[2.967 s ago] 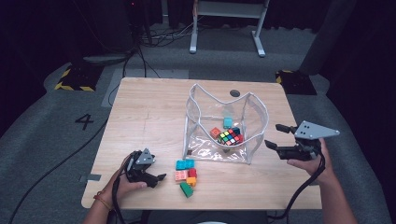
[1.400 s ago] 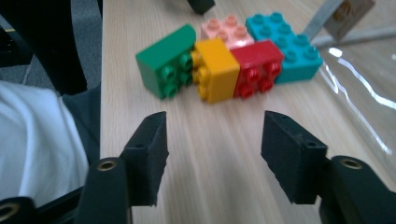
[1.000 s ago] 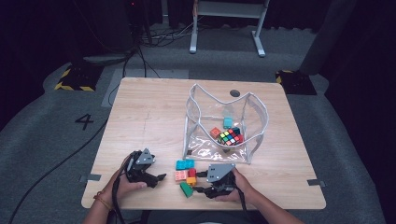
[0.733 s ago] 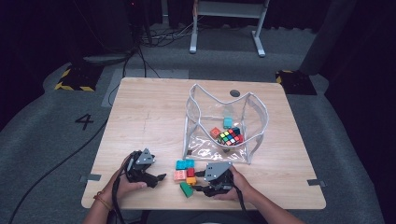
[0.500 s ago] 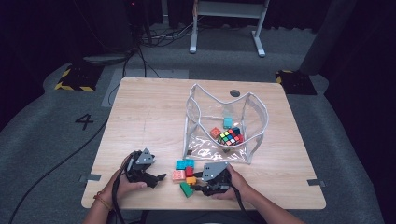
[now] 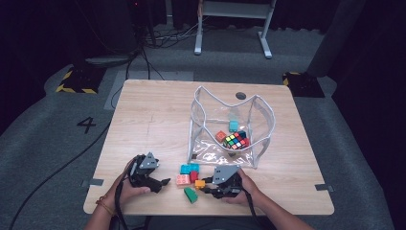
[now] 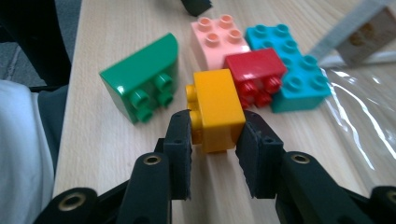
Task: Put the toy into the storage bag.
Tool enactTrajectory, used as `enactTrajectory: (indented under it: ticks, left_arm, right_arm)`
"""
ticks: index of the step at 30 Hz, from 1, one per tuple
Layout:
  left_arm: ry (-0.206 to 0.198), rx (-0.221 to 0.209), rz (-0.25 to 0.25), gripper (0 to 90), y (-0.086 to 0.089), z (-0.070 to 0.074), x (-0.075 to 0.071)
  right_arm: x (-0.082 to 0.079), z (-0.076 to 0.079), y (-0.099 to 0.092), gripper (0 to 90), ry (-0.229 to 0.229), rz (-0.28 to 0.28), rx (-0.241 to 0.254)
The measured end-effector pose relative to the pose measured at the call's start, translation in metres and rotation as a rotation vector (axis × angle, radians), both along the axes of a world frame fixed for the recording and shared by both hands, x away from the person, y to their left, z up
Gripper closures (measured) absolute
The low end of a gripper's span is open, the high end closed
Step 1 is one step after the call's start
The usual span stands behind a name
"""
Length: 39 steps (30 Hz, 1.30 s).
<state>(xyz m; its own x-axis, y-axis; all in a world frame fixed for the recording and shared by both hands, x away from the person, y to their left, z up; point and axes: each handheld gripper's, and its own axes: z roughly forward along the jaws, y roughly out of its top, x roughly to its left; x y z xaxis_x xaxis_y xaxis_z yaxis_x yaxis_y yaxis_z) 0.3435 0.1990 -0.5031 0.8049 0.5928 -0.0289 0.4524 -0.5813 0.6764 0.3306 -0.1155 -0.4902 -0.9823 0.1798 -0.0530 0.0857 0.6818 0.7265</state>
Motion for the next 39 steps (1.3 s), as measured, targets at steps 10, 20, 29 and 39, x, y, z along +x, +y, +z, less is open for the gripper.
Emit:
enactTrajectory:
  ticks: [10,20,29,39]
  left_arm:
    - [0.000,0.000,0.000,12.3,0.000,0.000,0.000]
    - [0.000,0.000,0.000,12.2,0.000,0.000,0.000]
    - [-0.001,-0.001,0.001,12.2,0.000,0.000,0.000]
    - [-0.001,0.003,-0.002,12.2,0.000,0.000,0.000]
  right_arm:
    - [0.006,0.007,-0.052,67.0,-0.012,-0.113,0.005]
    - [0.013,0.013,-0.117,67.2,-0.042,-0.224,0.032]
    - [0.015,0.023,-0.178,67.2,-0.057,-0.362,0.059]
    - [0.039,0.051,-0.234,67.4,-0.116,-0.548,0.130]
